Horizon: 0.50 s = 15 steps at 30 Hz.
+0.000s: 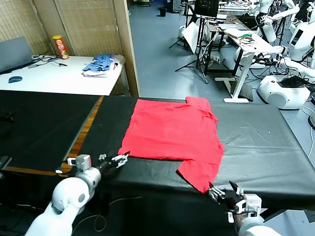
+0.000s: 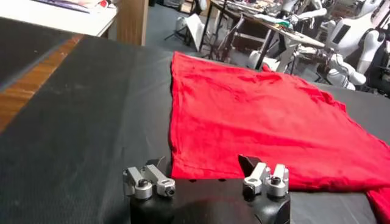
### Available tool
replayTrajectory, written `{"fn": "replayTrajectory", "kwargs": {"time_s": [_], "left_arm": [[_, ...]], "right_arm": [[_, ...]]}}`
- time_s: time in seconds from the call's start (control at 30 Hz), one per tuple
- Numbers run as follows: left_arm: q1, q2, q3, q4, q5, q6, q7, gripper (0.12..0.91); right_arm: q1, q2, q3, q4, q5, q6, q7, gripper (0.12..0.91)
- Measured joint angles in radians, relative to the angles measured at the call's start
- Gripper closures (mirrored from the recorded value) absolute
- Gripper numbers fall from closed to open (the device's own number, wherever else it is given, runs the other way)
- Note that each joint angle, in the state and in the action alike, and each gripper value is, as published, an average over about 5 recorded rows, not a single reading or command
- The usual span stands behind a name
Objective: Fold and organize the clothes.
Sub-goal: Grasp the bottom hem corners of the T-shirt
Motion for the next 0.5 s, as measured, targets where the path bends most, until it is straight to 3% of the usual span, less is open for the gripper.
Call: {"fn": "replayTrajectory", "kwargs": {"time_s": [0.1,0.2,0.37,0.5], "left_arm": [[-0.004,-0.003,0.000,0.016,0.007,-0.004,0.002,0.232],[-0.009,-0.008,0.003,0.040,0.018,-0.008,0.008,0.232],[-0.015,-0.017,0.012,0.071,0.040,-0.008,0.008,0.262],[-0.016,-0.026,0.014,0.087,0.048,-0.013,0.006,0.437]], "right_arm": [[0.004,0.006,-0.007,-0.011,-0.009,0.002,0.001,0.231],[0.007,0.015,-0.018,-0.028,-0.018,0.006,0.003,0.285],[0.008,0.028,-0.029,-0.055,-0.032,0.018,0.004,0.494],[0.011,0.036,-0.041,-0.065,-0.037,0.022,0.004,0.711]]}}
